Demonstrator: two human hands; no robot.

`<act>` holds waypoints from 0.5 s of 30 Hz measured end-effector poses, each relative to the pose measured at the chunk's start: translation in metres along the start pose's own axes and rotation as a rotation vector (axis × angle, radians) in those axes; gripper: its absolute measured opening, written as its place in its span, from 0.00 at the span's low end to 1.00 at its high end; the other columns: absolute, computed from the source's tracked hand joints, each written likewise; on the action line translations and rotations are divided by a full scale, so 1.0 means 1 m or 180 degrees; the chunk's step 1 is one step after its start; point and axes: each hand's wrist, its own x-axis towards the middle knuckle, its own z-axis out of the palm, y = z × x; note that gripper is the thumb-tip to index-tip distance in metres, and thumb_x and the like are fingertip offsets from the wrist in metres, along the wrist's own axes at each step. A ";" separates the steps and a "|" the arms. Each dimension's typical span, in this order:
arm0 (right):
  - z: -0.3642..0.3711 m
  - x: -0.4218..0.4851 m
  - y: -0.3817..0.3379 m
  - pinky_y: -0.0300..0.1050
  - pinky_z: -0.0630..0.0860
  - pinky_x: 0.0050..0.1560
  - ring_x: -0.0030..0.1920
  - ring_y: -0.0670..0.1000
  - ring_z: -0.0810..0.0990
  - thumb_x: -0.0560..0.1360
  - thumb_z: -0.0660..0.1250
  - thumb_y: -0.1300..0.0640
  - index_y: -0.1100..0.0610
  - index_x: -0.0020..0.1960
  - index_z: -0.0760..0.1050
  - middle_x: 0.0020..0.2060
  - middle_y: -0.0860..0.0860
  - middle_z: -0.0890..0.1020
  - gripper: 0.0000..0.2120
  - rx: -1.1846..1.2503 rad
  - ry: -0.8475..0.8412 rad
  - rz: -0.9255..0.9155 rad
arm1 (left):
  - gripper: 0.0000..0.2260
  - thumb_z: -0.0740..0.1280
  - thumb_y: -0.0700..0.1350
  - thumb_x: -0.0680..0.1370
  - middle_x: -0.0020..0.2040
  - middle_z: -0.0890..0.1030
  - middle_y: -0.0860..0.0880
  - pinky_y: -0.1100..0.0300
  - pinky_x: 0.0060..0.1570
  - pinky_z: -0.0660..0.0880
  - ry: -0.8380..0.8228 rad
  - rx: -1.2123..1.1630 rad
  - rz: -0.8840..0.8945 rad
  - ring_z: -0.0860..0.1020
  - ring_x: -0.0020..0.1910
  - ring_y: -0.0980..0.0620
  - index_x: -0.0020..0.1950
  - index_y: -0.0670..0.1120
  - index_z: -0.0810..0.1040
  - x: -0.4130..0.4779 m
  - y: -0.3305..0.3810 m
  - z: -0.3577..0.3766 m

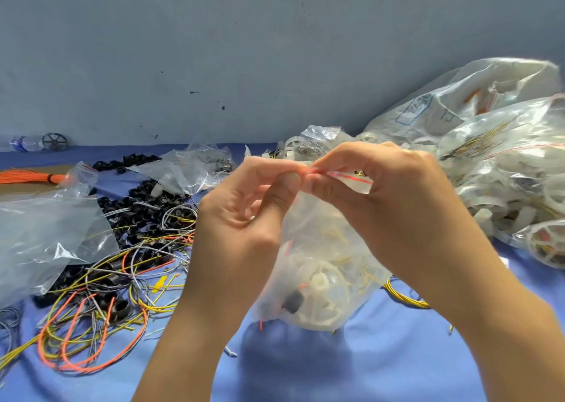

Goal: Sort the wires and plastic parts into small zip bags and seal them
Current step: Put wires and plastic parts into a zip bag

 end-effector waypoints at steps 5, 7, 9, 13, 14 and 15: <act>0.004 0.000 -0.006 0.51 0.77 0.46 0.45 0.48 0.82 0.75 0.69 0.44 0.48 0.46 0.82 0.40 0.42 0.83 0.09 0.0045 0.0207 -0.0037 | 0.05 0.67 0.47 0.79 0.43 0.84 0.57 0.60 0.46 0.78 0.0048 0.0068 0.0013 0.80 0.41 0.56 0.50 0.51 0.83 0.002 0.004 0.001; 0.006 0.001 -0.008 0.52 0.77 0.48 0.46 0.49 0.82 0.77 0.68 0.44 0.49 0.46 0.82 0.41 0.43 0.83 0.09 0.0038 0.0182 -0.0057 | 0.05 0.67 0.47 0.79 0.40 0.83 0.57 0.63 0.44 0.77 0.0089 0.0009 -0.0060 0.79 0.38 0.57 0.50 0.52 0.82 0.003 0.004 0.000; 0.009 0.001 -0.009 0.53 0.76 0.49 0.46 0.50 0.82 0.77 0.68 0.45 0.48 0.47 0.82 0.42 0.44 0.83 0.09 -0.0028 0.0149 -0.0073 | 0.04 0.67 0.47 0.79 0.39 0.83 0.55 0.65 0.42 0.75 0.0082 0.0008 -0.0122 0.79 0.37 0.57 0.49 0.50 0.82 0.005 0.002 0.000; 0.014 0.000 -0.014 0.56 0.74 0.53 0.47 0.52 0.82 0.77 0.67 0.44 0.48 0.47 0.82 0.42 0.44 0.83 0.09 -0.0083 0.0157 -0.0004 | 0.06 0.63 0.48 0.82 0.39 0.82 0.53 0.63 0.41 0.75 0.0192 0.0429 -0.0136 0.80 0.39 0.56 0.48 0.51 0.78 0.005 -0.001 0.002; 0.015 -0.001 -0.015 0.56 0.74 0.53 0.47 0.53 0.81 0.77 0.67 0.45 0.48 0.47 0.82 0.42 0.44 0.83 0.08 -0.0129 0.0152 -0.0002 | 0.06 0.62 0.48 0.82 0.38 0.82 0.54 0.63 0.40 0.75 0.0269 0.0581 -0.0132 0.79 0.38 0.58 0.48 0.51 0.78 0.005 -0.002 0.002; 0.017 -0.001 -0.016 0.57 0.74 0.53 0.46 0.53 0.81 0.77 0.67 0.45 0.48 0.47 0.82 0.42 0.44 0.83 0.08 -0.0191 0.0152 -0.0014 | 0.07 0.61 0.48 0.82 0.37 0.81 0.55 0.64 0.39 0.73 0.0340 0.0719 -0.0131 0.77 0.36 0.59 0.48 0.51 0.77 0.005 -0.003 0.002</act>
